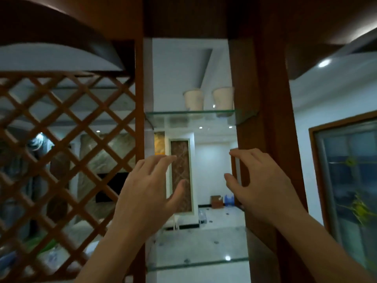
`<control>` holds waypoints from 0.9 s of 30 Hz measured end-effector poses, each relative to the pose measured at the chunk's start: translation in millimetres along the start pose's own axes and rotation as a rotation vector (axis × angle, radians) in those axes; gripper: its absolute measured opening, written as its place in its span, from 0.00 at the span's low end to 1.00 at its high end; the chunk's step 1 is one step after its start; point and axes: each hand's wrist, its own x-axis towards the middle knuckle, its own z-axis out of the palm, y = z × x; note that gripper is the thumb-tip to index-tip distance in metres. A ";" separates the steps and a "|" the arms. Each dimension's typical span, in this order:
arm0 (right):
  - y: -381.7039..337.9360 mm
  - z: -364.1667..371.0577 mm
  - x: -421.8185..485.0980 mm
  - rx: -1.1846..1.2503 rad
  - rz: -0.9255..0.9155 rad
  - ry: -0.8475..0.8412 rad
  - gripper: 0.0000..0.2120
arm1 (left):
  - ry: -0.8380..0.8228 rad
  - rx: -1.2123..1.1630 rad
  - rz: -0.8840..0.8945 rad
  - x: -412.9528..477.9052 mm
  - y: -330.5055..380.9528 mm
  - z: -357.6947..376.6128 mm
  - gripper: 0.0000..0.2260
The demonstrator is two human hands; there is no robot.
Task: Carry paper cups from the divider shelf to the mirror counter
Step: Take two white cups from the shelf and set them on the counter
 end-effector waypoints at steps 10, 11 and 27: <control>21.5 -23.6 104.3 0.042 -0.020 0.216 0.24 | 0.214 -0.030 0.118 102.6 -20.7 -3.5 0.24; 24.6 -24.1 114.8 0.037 -0.008 0.221 0.24 | 0.228 -0.033 0.130 114.1 -21.1 -2.7 0.25; 58.8 1.8 229.8 0.066 0.220 -0.047 0.42 | 0.002 -0.152 -0.046 247.2 -51.0 35.7 0.32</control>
